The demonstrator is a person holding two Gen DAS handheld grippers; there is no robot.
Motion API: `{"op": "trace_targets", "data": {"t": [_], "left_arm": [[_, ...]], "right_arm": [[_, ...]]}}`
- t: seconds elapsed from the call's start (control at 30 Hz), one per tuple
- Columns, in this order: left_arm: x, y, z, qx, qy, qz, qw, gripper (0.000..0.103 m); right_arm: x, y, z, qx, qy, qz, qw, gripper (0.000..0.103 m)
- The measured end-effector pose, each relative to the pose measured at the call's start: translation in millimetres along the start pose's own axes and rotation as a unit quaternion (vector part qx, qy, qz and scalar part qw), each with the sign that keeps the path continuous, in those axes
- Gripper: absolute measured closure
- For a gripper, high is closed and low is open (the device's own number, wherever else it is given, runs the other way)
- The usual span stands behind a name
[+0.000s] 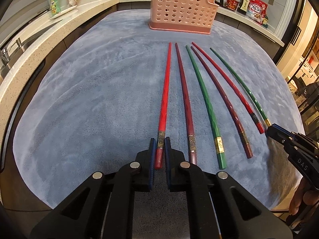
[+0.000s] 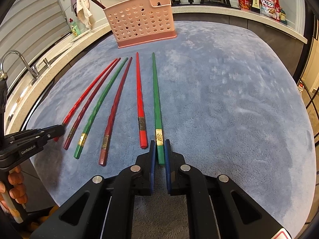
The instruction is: Organize utensils
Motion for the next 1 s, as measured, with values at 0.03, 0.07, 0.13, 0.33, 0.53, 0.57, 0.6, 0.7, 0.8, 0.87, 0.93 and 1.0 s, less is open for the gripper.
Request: {"op": "trace_targets", "data": {"t": [0.03,0.07,0.13,0.33,0.53,0.57,0.6,0.7,0.8,0.87,0.93,1.0], "left_arm": [[1,0,-2,-0.002,0.001,-0.002,1.0,0.095],[2,0,-4,-0.003,0.003,-0.003,1.0,0.095],[4,1,-10,-0.005,0.007,-0.004,1.0,0.095],[15,1,-31,-0.015,0.024,-0.01,0.9995,0.095],[30,0,-57,-0.027,0.05,-0.014,0.9983,0.096],[34,0,-63,-0.028,0.056,-0.014,0.9979,0.096],[36,0,-66,-0.029,0.06,-0.015,0.9977,0.096],[49,-2,-81,-0.031,0.075,-0.015,0.9966,0.096],[63,-2,-94,-0.03,0.092,-0.015,0.9952,0.096],[74,-3,-102,-0.029,0.103,-0.016,0.9942,0.096],[84,-2,-108,-0.029,0.112,-0.018,0.9931,0.096],[94,-2,-114,-0.032,0.12,-0.021,0.9921,0.096]], "right_arm": [[1,-1,-2,-0.002,0.002,-0.001,1.0,0.095],[3,-1,-4,-0.004,0.005,-0.003,1.0,0.095],[7,-1,-9,-0.004,0.01,-0.003,1.0,0.095],[20,1,-29,0.006,0.034,0.007,0.999,0.095],[39,1,-57,0.014,0.065,0.012,0.998,0.095],[41,0,-60,0.015,0.069,0.012,0.997,0.095],[47,0,-67,0.017,0.077,0.012,0.997,0.095],[60,-1,-79,0.018,0.095,0.01,0.995,0.096],[76,-2,-92,0.017,0.114,0.005,0.993,0.096],[85,-3,-98,0.017,0.124,0.003,0.992,0.096],[95,-3,-103,0.017,0.134,0.002,0.991,0.096],[105,-5,-108,0.018,0.144,-0.001,0.989,0.096]]}}
Point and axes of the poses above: each gripper's, at about its wrist camera, not at the fingertips, and z roughly the way its jaws point, y to its right, x to its top, the point moved 4 cm from there along z, roughly the way its jaws point, and after that the axes turned 10 degrees about -y, right-handed, at the moved point
